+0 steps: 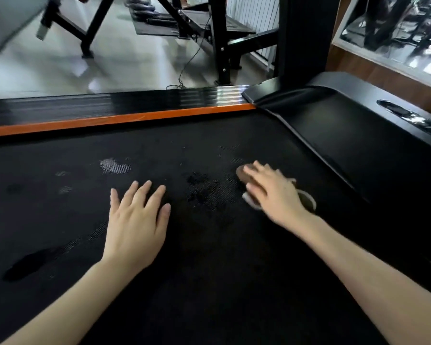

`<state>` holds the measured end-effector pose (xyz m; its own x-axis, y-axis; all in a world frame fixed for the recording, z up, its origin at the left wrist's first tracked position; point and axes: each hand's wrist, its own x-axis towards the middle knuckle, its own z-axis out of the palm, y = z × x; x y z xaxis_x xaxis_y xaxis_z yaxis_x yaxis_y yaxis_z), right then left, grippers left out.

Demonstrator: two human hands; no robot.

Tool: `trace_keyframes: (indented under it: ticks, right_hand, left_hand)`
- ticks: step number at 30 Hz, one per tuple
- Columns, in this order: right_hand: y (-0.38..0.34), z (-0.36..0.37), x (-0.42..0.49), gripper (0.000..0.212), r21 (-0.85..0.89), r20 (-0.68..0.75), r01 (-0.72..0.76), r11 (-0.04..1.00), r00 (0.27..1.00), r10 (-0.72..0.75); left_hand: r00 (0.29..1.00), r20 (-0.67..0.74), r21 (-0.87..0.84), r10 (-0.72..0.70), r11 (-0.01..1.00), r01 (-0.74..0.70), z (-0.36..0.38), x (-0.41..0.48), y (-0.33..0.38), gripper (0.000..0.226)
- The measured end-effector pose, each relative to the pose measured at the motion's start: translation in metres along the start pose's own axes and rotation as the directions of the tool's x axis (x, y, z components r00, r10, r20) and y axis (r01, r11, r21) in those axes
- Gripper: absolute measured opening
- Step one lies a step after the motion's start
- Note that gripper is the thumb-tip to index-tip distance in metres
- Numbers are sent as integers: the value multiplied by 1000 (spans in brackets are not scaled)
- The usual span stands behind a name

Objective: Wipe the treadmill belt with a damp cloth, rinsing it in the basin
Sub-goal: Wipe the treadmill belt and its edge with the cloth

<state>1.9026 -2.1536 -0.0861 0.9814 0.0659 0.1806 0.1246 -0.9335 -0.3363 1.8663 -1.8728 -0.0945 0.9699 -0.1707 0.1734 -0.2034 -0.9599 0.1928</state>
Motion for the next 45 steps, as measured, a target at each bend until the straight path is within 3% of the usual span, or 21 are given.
trace_keyframes:
  ticks: [2,5,7,9,11,12,14,16,19,21,23,25,27,28,30,32,35,37,38,41,45]
  right_hand:
    - [-31,4,-52,49,87,70,265,960,960,-271]
    - [-28,1,-70,52,82,158,548,832,817,-554]
    - [-8,-1,-32,47,34,127,471,881,873,-471]
    - [12,1,24,45,-11,28,172,985,985,-171]
    - [18,5,68,44,-63,-35,-111,992,993,109]
    - [11,9,78,44,-87,-64,-160,983,986,155]
    - [-13,15,70,43,-78,-61,-127,989,991,123]
    - [-39,18,32,43,11,-12,75,997,997,-75]
    - [-59,15,-40,50,126,143,404,906,896,-419]
    - [-46,8,-36,52,134,209,495,858,833,-513]
    - [-31,7,2,47,75,157,384,920,907,-391]
    - [-17,10,51,45,5,59,117,993,991,-117]
    - [-15,19,87,43,-69,-34,-103,992,994,101]
    - [-23,23,94,42,-87,-63,-137,987,989,132]
    - [-45,29,83,42,-51,-42,-91,995,995,89]
    - [-67,30,49,43,40,25,113,993,993,-114]
    - [-78,23,-9,46,125,132,404,906,899,-419]
    - [-66,16,-8,46,110,184,464,879,859,-477]
    - [-58,14,5,46,87,178,428,900,882,-436]
    - [-35,15,59,44,34,51,101,994,993,-103]
    - [-29,27,93,42,-19,-26,-77,997,997,77]
  left_hand:
    - [1000,-13,-10,-4,1000,4,4,1,2,62]
    - [1000,-29,-30,3,1000,-4,7,0,1,62]
    - [999,-34,-43,0,999,-1,8,0,0,63]
    - [1000,-31,-50,-5,999,4,9,1,0,66]
    - [1000,-29,-58,-11,998,9,9,3,1,69]
    - [999,-33,-59,-11,998,9,9,3,1,70]
    - [999,-32,-50,-9,999,7,8,3,2,70]
    - [1000,-22,-33,-7,999,6,8,3,2,67]
    - [1000,-20,-12,-5,1000,5,7,2,4,62]
    - [1000,-19,-18,-8,1000,8,7,1,4,62]
    - [1000,-24,-22,-9,1000,8,7,1,3,62]
    - [1000,-23,-15,-4,1000,4,8,2,3,61]
    - [1000,-16,-9,-5,1000,4,9,2,3,61]
    - [1000,-15,-8,-6,1000,6,9,3,3,62]
    - [1000,-10,-5,-4,1000,4,10,3,3,63]
    - [1000,-17,-4,-5,1000,5,11,4,2,62]
    - [1000,-24,-2,-5,1000,4,10,3,2,59]
    - [1000,-24,-7,-11,1000,11,9,2,1,58]
    - [1000,-28,-8,-11,1000,11,9,2,0,57]
    - [1000,-15,-7,-1,1000,1,9,2,2,56]
    - [998,-39,-155,-40,987,33,1,3,1,65]
